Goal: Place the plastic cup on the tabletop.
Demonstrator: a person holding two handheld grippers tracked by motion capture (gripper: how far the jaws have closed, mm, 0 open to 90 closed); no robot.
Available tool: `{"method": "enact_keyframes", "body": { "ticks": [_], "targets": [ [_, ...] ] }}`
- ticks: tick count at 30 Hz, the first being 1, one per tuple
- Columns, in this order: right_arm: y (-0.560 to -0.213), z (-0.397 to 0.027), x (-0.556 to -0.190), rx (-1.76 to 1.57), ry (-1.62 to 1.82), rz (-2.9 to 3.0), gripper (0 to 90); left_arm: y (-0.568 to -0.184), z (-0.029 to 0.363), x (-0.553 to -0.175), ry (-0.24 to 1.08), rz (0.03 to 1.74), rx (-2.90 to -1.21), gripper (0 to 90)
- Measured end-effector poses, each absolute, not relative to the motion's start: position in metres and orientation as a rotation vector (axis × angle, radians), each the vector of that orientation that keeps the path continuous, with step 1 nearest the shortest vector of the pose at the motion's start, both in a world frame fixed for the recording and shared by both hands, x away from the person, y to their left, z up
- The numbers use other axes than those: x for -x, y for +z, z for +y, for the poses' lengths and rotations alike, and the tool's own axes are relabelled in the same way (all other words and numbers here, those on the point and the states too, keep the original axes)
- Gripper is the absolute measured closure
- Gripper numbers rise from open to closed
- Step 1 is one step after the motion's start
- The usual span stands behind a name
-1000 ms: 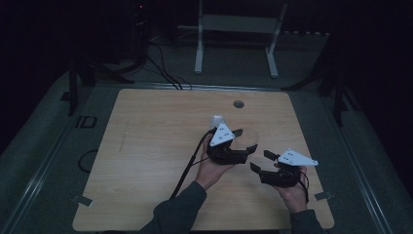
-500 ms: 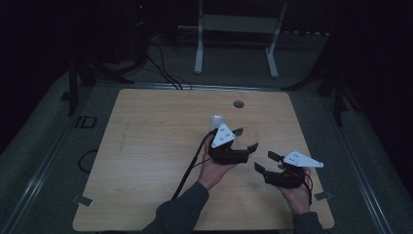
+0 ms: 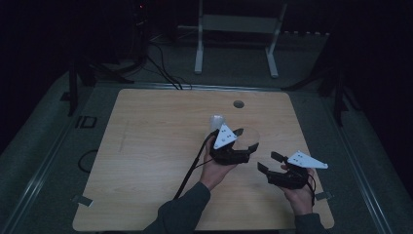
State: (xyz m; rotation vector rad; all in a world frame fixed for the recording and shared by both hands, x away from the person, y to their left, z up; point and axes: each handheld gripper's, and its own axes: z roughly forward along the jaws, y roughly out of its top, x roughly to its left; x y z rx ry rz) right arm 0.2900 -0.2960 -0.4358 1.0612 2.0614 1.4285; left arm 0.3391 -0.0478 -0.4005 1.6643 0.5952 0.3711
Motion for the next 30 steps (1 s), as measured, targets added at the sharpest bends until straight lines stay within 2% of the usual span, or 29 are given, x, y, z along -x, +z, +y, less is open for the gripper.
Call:
{"method": "enact_keyframes", "body": {
  "ticks": [30],
  "targets": [
    [-0.439,-0.298,-0.290,-1.073,1.426,2.065,26.3,-0.414,-0.055,-0.341,0.417,0.598,-1.660,28.2]
  ]
}}
